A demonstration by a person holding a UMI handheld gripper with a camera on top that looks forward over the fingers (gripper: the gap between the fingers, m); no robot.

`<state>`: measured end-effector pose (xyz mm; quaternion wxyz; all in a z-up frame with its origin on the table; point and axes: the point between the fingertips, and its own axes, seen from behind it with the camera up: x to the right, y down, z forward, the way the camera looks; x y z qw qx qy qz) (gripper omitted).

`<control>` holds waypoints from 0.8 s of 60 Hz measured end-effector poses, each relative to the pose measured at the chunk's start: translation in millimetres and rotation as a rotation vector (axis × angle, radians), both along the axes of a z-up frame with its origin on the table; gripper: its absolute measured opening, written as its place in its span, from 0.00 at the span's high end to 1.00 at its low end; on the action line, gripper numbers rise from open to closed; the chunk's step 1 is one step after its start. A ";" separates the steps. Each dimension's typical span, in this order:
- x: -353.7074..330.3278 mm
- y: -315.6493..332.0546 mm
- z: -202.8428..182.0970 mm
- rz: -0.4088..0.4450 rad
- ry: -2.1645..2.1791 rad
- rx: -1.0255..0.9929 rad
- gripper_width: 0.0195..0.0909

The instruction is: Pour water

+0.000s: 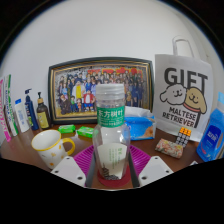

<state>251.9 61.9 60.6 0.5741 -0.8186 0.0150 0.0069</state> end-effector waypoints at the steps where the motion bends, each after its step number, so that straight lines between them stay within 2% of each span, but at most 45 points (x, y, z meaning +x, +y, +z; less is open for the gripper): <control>1: 0.0 -0.6 -1.0 0.000 0.001 -0.007 0.50; 4: 0.6 -4.5 -7.3 -0.005 0.005 -0.047 0.33; 6: -0.4 -7.8 -9.9 -0.009 0.010 -0.068 0.12; 7: -0.3 -9.8 -10.6 -0.011 0.012 -0.078 0.05; 10: 1.8 -16.7 -10.8 -0.023 0.010 -0.102 0.11; 14: 7.0 -28.8 -10.4 -0.059 0.008 -0.144 0.06; 21: 3.7 -59.2 1.8 -0.090 0.010 -0.198 0.08; 39: -53.4 -181.2 92.0 -0.095 -0.002 -0.220 0.08; 48: -86.8 -242.1 119.6 -0.072 -0.011 -0.243 0.07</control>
